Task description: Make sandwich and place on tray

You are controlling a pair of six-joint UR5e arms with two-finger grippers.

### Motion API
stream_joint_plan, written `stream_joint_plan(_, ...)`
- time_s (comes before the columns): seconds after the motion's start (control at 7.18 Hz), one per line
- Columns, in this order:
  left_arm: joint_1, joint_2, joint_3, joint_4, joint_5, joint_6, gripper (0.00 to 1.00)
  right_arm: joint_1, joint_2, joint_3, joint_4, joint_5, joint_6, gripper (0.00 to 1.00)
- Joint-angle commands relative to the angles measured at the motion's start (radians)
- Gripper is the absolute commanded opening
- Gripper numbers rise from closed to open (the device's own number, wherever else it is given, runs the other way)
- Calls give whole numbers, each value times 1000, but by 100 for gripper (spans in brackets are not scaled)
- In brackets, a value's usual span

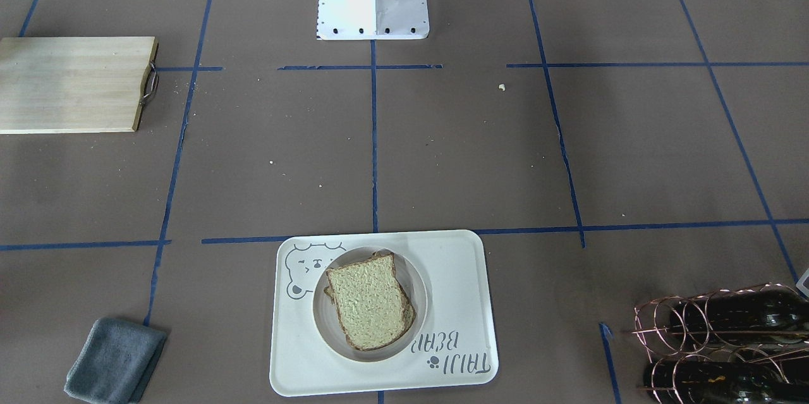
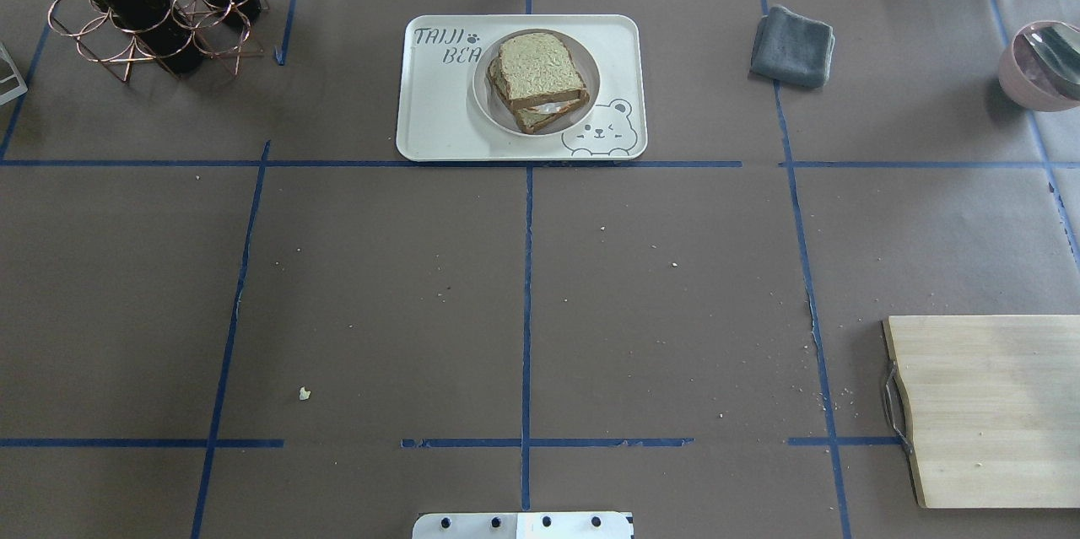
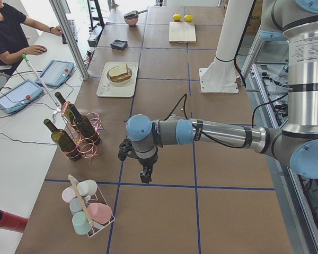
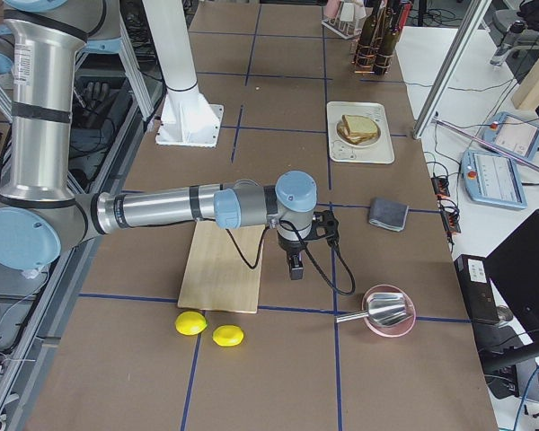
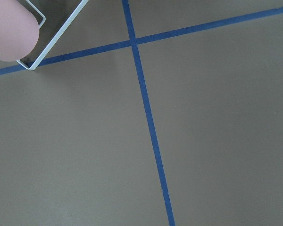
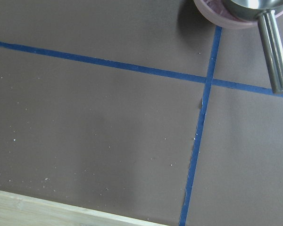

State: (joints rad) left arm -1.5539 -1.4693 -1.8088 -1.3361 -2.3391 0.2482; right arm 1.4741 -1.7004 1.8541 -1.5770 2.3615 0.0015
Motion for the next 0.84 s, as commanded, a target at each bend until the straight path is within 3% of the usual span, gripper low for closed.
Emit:
stream_joint_plan(0.0, -3, -8, 3, 34, -6, -3, 100, 0, 16, 5, 0, -1, 62, 100)
stream_joint_plan(0.42, -20, -12, 3, 17, -11, -67, 100, 0, 18, -4, 0, -4, 91, 100)
stream_joint_plan(0.7, -20, -2, 8, -96, -9, -139, 100, 0, 18, -4, 0, -13, 91, 100)
